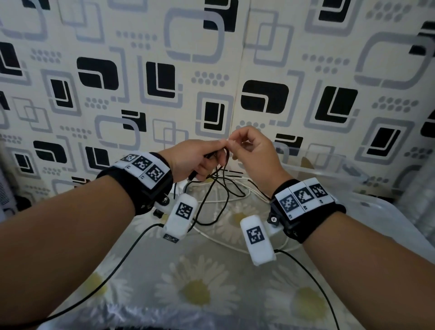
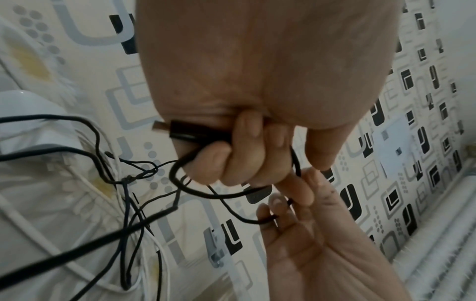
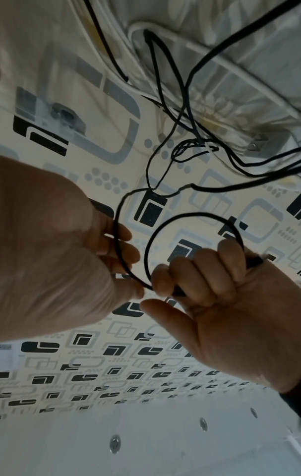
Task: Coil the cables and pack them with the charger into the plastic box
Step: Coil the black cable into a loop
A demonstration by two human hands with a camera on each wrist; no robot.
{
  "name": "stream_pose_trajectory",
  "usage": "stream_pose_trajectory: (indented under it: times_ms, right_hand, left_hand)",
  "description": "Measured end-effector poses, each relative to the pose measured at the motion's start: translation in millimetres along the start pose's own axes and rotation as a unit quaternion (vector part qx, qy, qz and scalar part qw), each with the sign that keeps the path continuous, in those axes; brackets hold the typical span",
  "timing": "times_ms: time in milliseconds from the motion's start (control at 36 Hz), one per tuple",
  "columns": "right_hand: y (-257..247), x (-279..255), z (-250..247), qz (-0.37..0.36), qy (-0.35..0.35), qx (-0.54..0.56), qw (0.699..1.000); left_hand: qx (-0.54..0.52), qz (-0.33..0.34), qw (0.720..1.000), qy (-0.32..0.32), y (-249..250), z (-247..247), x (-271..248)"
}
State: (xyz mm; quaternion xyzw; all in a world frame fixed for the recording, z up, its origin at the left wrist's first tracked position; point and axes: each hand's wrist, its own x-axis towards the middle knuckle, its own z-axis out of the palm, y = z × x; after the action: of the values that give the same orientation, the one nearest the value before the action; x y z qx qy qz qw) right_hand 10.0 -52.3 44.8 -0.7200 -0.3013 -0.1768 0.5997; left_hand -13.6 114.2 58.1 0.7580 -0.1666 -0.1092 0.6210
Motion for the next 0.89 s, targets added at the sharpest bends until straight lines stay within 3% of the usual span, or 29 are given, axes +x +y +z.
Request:
stream_pose_trajectory:
  times_ms: [167, 306, 417, 611, 750, 889]
  right_hand:
    - [10.4, -0.3, -7.3, 0.029, 0.01, 0.005, 1.0]
    - [21.1, -1.5, -11.8, 0.096, 0.023, -0.026, 0.995]
    - [32.6, -0.5, -13.3, 0.141, 0.011, -0.104, 0.984]
    - [39.5, 2.3, -12.8, 0.103, -0.027, -0.146, 0.984]
    - [42.3, 6.7, -13.2, 0.113, 0.033, -0.14, 0.983]
    - [40.5, 3.4, -19.1, 0.146, 0.029, -0.142, 0.979]
  left_hand:
    - [-0.04, 0.011, 0.999, 0.023, 5.8, 1.7, -2.9]
    - [-0.078, 0.011, 0.997, 0.015, 13.3, 1.1, -7.3]
    - [-0.106, 0.025, 0.994, 0.012, 20.6, 2.5, -10.6]
    - [-0.124, 0.061, 0.99, -0.005, 35.1, 6.6, -15.7]
    - [-0.168, 0.09, 0.982, 0.016, 39.3, 3.4, -15.7]
    - [-0.229, 0.107, 0.965, 0.064, 39.7, -2.1, -16.2]
